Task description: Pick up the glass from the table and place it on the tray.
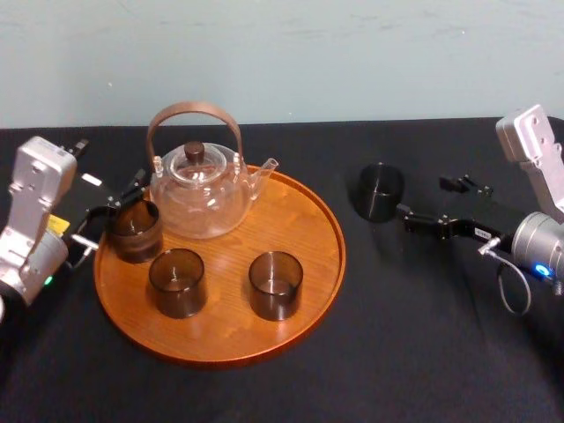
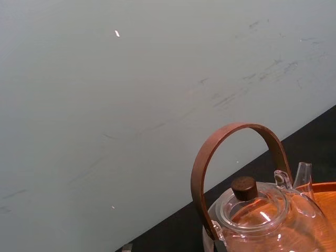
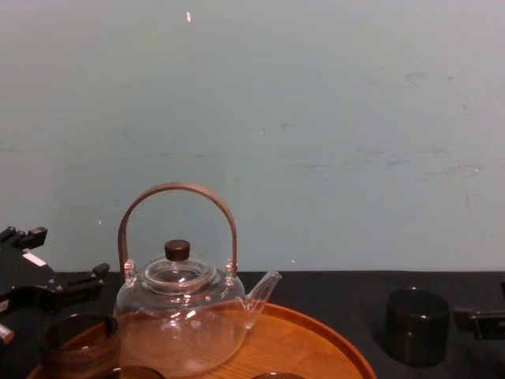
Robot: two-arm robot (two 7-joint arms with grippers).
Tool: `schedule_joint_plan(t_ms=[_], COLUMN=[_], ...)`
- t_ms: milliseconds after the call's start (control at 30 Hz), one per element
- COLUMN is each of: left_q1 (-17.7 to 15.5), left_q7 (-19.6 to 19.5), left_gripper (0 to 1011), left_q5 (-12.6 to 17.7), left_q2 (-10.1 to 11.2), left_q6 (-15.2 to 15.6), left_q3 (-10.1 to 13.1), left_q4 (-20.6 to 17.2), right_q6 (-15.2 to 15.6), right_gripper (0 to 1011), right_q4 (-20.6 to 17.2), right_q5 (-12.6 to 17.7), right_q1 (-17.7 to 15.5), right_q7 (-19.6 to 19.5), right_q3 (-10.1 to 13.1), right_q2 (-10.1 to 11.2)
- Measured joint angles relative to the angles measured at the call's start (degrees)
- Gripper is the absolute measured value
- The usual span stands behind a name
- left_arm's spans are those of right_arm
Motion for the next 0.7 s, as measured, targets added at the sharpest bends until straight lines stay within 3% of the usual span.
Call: schedule_joint_plan(t_ms=[700], left_q1=[0.0], left_q7=[0.0], left_gripper=[1001], left_q5=[0.0], left_q2=[0.0], left_q6=[0.0], left_q3=[0.0], left_q4=[0.0], right_q6=[2.9], right_gripper=[1002], right_q4=[7.7], right_q5=[-3.8], right_q1=[5.4], right_q7=[1.1], right_q3=[-0.8], right_q2=[-5.1])
